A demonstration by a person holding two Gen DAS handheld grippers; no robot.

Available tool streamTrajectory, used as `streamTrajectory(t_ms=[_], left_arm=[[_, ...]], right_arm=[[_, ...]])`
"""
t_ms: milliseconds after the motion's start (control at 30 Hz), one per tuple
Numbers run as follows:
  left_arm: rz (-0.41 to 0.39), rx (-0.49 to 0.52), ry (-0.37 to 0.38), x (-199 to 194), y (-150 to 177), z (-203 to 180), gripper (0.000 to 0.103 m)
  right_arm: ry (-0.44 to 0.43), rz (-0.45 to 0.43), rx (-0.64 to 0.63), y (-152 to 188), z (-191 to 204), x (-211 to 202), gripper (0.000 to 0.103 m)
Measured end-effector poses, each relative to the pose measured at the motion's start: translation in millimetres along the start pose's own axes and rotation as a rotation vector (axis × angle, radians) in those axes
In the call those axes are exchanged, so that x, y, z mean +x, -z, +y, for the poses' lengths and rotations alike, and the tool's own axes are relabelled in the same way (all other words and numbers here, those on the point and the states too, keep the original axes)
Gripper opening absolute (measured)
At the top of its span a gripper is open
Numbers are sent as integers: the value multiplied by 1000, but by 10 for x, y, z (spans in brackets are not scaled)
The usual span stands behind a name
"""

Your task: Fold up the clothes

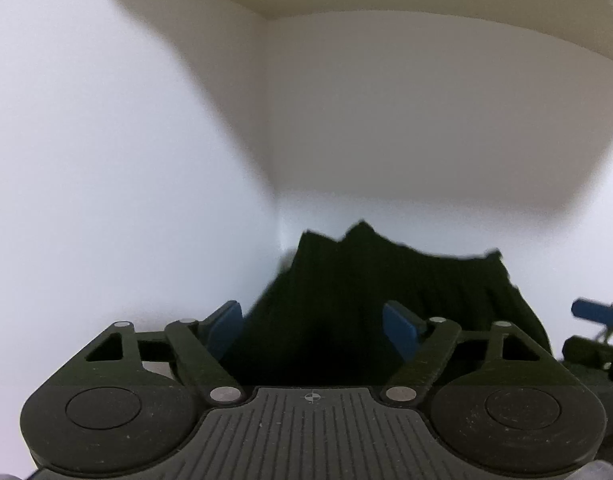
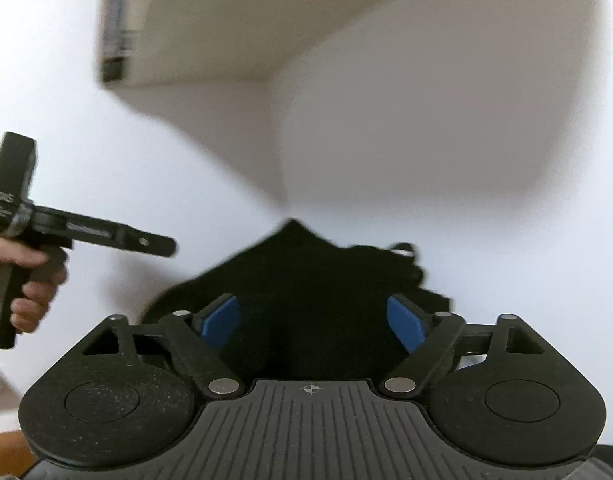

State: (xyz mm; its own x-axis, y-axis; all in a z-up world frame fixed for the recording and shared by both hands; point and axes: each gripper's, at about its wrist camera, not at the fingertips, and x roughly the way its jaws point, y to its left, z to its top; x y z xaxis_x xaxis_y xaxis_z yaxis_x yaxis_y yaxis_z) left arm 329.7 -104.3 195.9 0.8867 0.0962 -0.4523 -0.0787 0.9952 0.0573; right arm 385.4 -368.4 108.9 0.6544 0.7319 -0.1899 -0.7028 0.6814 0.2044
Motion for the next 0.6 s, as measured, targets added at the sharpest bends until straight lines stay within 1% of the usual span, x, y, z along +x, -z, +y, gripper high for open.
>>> streamTrajectory(t_ms=[67,100,133,167,233,267,367,433,500,600], left_arm=[[10,-7,-5,-225,139,8,82],[11,-12,-9,-342,197,20,84],[12,-17,-12,-460,254,32,88],[13,-21,-16,-577,312,43,94],[11,-30,-23,-873,509,58,101],[12,-36,-25,-1026,633,75,101],[23,-66,-45,-1434,1063,169,103],[39,-91,-57,-1638,1447,276,103],[62,-111,-69,-1799,1842,381,103],[123,-131,-90,-1901,2410,554,103]], right_arm=[[-13,41,1,137,211,-92,93],[-20,62,2,205,316,-138,93],[-26,83,3,274,421,-183,94],[-33,104,3,342,527,-229,96],[-46,145,5,479,737,-321,100],[-53,166,5,548,843,-367,100],[-72,228,7,753,1159,-504,103],[-86,269,9,890,1369,-596,103],[-54,323,25,1187,1557,-644,103],[-23,380,-12,1561,1932,-658,103]])
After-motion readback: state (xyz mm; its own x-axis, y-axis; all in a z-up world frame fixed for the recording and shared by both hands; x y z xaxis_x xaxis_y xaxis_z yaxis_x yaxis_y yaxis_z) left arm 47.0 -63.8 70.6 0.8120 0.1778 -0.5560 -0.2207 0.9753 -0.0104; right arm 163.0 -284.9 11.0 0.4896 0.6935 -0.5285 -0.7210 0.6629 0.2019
